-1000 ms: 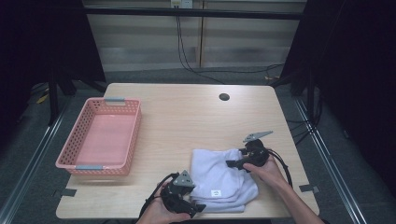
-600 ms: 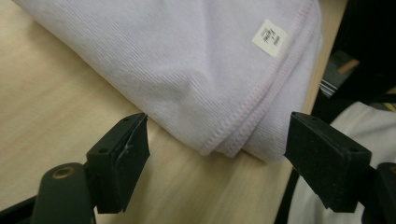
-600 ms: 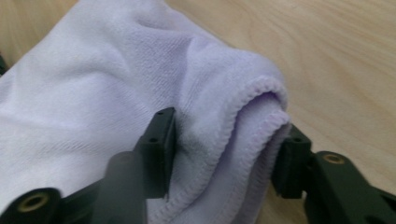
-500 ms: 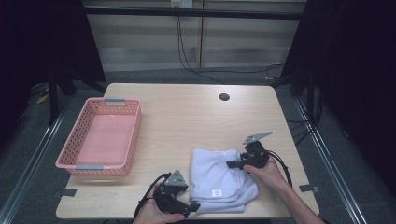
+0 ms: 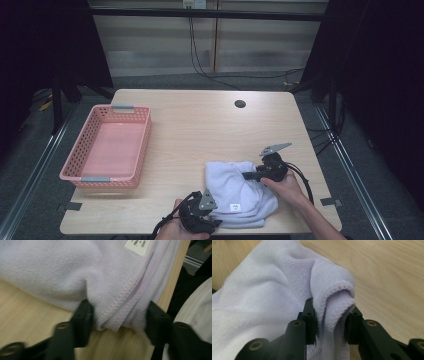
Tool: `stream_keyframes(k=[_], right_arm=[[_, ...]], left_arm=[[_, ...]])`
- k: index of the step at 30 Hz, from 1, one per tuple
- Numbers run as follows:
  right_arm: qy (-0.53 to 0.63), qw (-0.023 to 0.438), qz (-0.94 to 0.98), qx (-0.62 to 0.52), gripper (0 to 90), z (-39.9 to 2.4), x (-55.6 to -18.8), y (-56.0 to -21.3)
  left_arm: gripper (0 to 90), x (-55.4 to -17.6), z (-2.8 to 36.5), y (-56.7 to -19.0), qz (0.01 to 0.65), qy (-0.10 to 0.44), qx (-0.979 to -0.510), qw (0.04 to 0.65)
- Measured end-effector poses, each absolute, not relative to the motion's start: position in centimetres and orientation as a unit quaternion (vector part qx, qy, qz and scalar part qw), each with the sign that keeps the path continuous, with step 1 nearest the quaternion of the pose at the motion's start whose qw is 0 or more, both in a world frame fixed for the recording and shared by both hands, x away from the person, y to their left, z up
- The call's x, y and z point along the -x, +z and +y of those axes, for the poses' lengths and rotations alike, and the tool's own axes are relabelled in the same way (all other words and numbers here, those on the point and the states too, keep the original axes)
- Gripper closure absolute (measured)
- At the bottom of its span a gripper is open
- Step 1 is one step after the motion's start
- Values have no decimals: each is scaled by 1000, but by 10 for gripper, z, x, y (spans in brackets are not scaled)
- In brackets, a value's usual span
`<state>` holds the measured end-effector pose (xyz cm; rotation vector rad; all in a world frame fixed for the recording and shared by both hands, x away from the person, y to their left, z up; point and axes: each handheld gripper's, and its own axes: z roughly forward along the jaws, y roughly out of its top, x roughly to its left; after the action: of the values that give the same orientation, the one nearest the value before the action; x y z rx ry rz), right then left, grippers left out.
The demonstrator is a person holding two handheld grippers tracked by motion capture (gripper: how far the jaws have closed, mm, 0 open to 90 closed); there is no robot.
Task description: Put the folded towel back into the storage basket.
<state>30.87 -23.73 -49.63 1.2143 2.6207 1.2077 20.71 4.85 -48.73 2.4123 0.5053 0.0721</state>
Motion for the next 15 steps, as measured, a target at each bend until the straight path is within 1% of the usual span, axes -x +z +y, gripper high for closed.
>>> stream_keyframes(k=[1,2,3,5,6,9,15], right_arm=[[384,5,838,-389,689,-237,-309,-496],[385,2,836,-391,692,-237,-309,-496],[390,-1,834,-391,695,-238,-310,-497],[390,-5,832,-394,701,-239,-310,-497],[393,-5,832,-391,705,-239,-311,-496],[393,-7,830,-395,713,-240,-311,-494],[402,-8,826,-396,719,-241,-313,-488]], left_arm=[[562,-209,49,-487,187,26,-926,327],[604,-209,49,-487,192,21,-923,334],[633,-212,51,-487,194,14,-922,334],[667,-219,54,-488,213,-17,-913,348],[671,-222,55,-488,215,-30,-912,349],[685,-225,57,-486,224,-41,-904,363],[687,-228,65,-477,219,-44,-899,376]])
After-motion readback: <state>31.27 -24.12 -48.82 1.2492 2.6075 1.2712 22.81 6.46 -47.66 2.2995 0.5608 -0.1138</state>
